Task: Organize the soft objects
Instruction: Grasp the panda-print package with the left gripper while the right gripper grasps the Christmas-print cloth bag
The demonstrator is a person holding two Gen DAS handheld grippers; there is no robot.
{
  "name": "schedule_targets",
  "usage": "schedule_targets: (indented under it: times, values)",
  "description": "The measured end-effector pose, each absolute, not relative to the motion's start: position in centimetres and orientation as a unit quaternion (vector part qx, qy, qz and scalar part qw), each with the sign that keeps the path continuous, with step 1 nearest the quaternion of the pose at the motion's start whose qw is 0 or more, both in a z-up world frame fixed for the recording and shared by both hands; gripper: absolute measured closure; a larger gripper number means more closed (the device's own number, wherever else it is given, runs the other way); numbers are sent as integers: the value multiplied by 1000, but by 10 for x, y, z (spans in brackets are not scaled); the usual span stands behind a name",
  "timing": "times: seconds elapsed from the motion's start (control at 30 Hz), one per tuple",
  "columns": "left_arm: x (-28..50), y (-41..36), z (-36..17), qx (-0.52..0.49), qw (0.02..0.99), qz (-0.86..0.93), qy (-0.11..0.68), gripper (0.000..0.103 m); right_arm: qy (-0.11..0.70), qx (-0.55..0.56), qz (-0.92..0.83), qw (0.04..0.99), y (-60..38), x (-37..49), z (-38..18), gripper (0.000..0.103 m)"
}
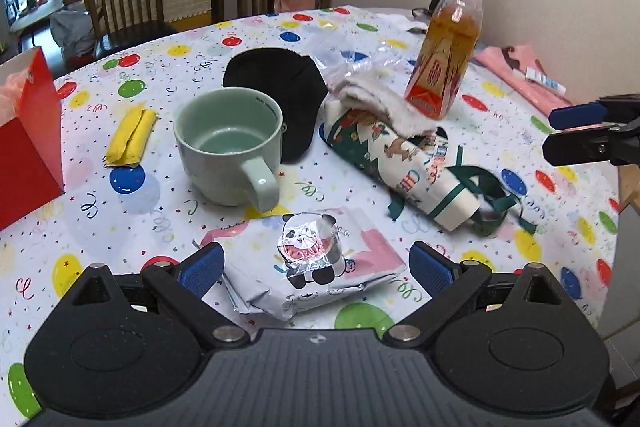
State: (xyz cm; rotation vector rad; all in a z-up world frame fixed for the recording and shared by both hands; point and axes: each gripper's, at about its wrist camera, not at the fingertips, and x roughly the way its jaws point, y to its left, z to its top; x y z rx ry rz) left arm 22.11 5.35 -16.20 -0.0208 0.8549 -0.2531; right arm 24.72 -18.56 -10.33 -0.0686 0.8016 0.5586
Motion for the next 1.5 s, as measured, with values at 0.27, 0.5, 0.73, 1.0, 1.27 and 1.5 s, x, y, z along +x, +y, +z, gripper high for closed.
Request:
schedule_targets:
  times: [0.27, 0.5, 0.73, 1.0, 1.27, 1.5]
  values:
    - [233, 49, -171, 92, 884, -195, 414, 4, 413, -60, 312, 854, -177, 262, -119, 9]
    - [265, 71, -180, 115, 854, -249, 442, 4, 435, -82, 327, 835, -160, 281, -137, 13]
    - [284, 65, -197, 152, 817, -303, 466, 4, 456, -87, 318, 827, -146, 303, -154, 16]
    - [289, 57, -203, 166, 796, -352, 465, 4, 470, -97, 309, 821, -130, 322, -173, 22]
    - [278, 47, -210, 181, 779, -380, 465, 4, 484, -104, 292, 819, -120, 330, -189, 30]
    - [260, 31, -222, 201, 788, -358, 458, 5, 479, -119, 272, 827, -116, 326, -194, 44]
